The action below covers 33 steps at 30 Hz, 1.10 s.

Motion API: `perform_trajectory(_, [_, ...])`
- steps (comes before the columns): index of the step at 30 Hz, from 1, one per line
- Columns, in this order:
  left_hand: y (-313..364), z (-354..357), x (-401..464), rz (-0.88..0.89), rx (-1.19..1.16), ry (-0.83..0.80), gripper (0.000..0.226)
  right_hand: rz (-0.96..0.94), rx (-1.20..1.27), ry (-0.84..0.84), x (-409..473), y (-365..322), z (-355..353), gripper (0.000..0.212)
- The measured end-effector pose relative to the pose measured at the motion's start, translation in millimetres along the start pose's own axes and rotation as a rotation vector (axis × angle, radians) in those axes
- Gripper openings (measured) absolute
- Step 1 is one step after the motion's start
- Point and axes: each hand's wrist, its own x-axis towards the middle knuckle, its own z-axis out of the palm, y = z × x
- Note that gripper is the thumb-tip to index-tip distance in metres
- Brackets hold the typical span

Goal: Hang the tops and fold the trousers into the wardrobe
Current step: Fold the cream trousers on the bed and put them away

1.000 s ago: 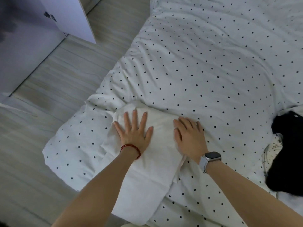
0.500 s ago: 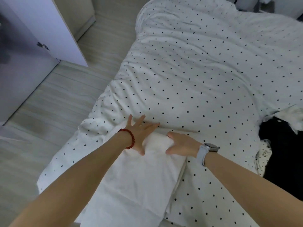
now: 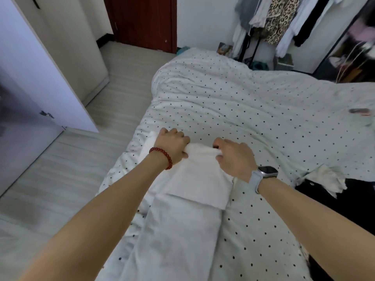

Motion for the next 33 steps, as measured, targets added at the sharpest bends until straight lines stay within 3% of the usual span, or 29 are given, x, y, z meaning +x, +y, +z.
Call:
perform_trajectory(3, [12.5, 5.6, 2.8, -0.031, 0.035, 0.388, 0.035, -0.088, -0.142, 0.303, -0.7, 14.5, 3.5, 0.025])
perform_trajectory(7, [31.6, 32.4, -28.6, -0.031, -0.057, 0.454, 0.04, -0.167, -0.118, 0.4, -34.8, 15.4, 35.7, 0.029])
perform_trajectory(11, [34.4, 59.9, -87.4, 0.074, -0.145, 0.391, 0.053, -0.284, -0.072, 0.301, -82.5, 2.6, 69.3, 0.032])
perform_trajectory(14, [34.0, 94.1, -139.2, 0.115, -0.194, 0.318, 0.063, -0.401, -0.047, 0.189, -116.7, -10.5, 101.5, 0.01])
perform_trajectory(17, [39.5, 118.9, -178.0, 0.164, -0.224, -0.037, 0.078, -0.442, -0.077, -0.132, -143.5, -19.0, 127.2, 0.017])
perform_trajectory(19, [42.0, 135.4, -192.2, 0.16, -0.245, -0.317, 0.075, -0.41, -0.06, -0.43, -151.7, -16.7, 137.9, 0.042])
perform_trajectory(20, [44.4, 141.7, -198.3, 0.126, -0.284, -0.384, 0.066, -0.416, -0.043, -0.476, -153.9, -15.6, 142.2, 0.053])
perform_trajectory(21, [49.6, 144.3, -201.4, 0.086, -0.33, -0.314, 0.06, -0.402, 0.005, -0.422, -153.5, -15.6, 141.2, 0.054])
perform_trajectory(24, [69.9, 146.6, -198.0, -0.143, -0.369, -0.065, 0.045, -0.336, 0.032, 0.03, -133.9, -14.0, 140.4, 0.034])
perform_trajectory(25, [77.9, 147.0, -191.7, -0.19, -0.376, -0.037, 0.046, -0.299, 0.015, 0.067, -122.1, -14.5, 141.1, 0.034])
perform_trajectory(33, [74.1, 205.1, -163.2, -0.343, -0.372, -0.124, 0.056, -0.142, -0.202, -0.137, -69.0, 12.2, 178.0, 0.055])
